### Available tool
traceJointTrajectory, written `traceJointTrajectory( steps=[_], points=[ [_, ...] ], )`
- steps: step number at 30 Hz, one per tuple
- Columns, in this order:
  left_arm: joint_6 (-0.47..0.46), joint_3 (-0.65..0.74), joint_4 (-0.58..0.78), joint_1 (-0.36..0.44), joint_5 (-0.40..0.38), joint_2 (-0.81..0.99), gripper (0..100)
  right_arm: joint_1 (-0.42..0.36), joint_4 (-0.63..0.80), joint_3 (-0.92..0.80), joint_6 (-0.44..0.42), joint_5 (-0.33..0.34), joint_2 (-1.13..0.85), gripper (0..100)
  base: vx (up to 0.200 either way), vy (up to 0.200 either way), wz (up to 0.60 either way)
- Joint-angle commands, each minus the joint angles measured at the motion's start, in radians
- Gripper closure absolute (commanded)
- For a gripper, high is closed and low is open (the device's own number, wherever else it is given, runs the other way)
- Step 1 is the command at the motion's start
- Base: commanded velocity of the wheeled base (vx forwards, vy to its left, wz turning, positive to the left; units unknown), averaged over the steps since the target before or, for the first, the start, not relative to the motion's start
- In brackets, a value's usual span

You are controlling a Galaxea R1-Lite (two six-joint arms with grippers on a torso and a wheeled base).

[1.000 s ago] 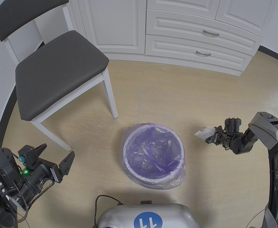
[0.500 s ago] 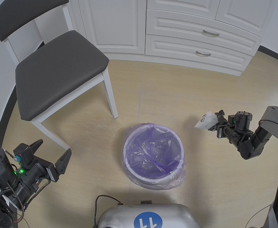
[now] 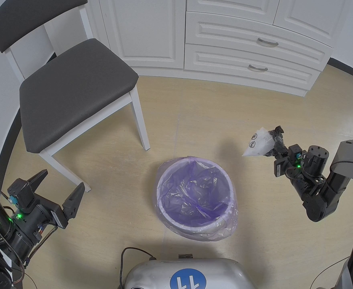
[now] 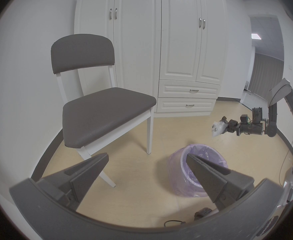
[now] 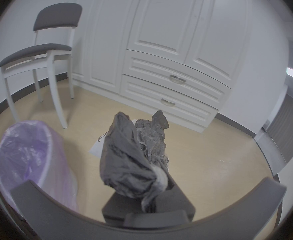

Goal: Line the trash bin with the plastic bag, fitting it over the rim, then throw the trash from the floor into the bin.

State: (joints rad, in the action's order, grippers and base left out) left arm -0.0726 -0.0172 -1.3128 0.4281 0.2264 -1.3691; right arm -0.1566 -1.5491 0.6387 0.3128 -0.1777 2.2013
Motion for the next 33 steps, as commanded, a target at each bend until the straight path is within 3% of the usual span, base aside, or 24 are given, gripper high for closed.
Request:
traceJointTrajectory(
  steps=[1,3,5,6,8,11,14,17,21,22,23,28,33],
  points=[
    [-0.006,0.013,0.000,-0.005,-0.001,0.039,0,-0.067,-0.022,-0.057,0.020,-0.008,-0.023,100,0.000,0.000,0.00],
    [-0.009,0.011,-0.003,-0.012,-0.001,0.039,0,-0.072,-0.022,-0.051,0.042,-0.003,-0.021,100,0.000,0.000,0.00],
    [-0.032,0.005,-0.010,-0.029,-0.002,0.047,0,-0.063,-0.022,-0.011,0.190,0.018,-0.034,100,0.000,0.000,0.00],
    [-0.032,0.005,-0.010,-0.029,-0.002,0.047,0,-0.063,-0.022,-0.011,0.190,0.018,-0.034,100,0.000,0.000,0.00],
    [-0.066,0.006,-0.002,-0.054,-0.004,0.073,0,-0.058,-0.022,0.052,0.365,0.087,-0.048,100,0.000,0.000,0.00],
    [-0.072,0.006,0.000,-0.060,-0.004,0.087,0,-0.035,-0.022,0.079,0.552,0.199,-0.074,100,0.000,0.000,0.00],
    [-0.073,0.002,-0.003,-0.063,-0.004,0.093,0,-0.027,-0.022,0.121,0.717,0.290,-0.123,100,0.000,0.000,0.00],
    [-0.081,-0.003,0.000,-0.084,-0.004,0.096,0,-0.038,0.081,0.182,0.862,0.354,-0.183,100,0.000,0.000,0.00],
    [-0.095,-0.003,-0.002,-0.195,-0.024,0.084,0,-0.090,0.178,0.285,1.074,0.458,-0.206,100,0.000,0.000,0.00],
    [-0.095,-0.003,-0.002,-0.198,-0.025,0.082,0,-0.092,0.181,0.288,1.082,0.463,-0.206,100,0.000,0.000,0.00],
    [-0.092,-0.006,-0.005,-0.239,-0.062,0.085,0,-0.130,0.239,0.318,1.158,0.501,-0.212,100,0.000,0.000,0.00],
    [-0.092,-0.003,-0.010,-0.302,-0.163,0.099,0,-0.248,0.414,0.328,1.290,0.507,-0.264,100,0.000,0.000,0.00],
    [-0.092,-0.012,-0.011,-0.348,-0.174,0.105,0,-0.356,0.653,0.345,1.405,0.494,-0.342,100,0.000,0.000,0.00]
  ],
)
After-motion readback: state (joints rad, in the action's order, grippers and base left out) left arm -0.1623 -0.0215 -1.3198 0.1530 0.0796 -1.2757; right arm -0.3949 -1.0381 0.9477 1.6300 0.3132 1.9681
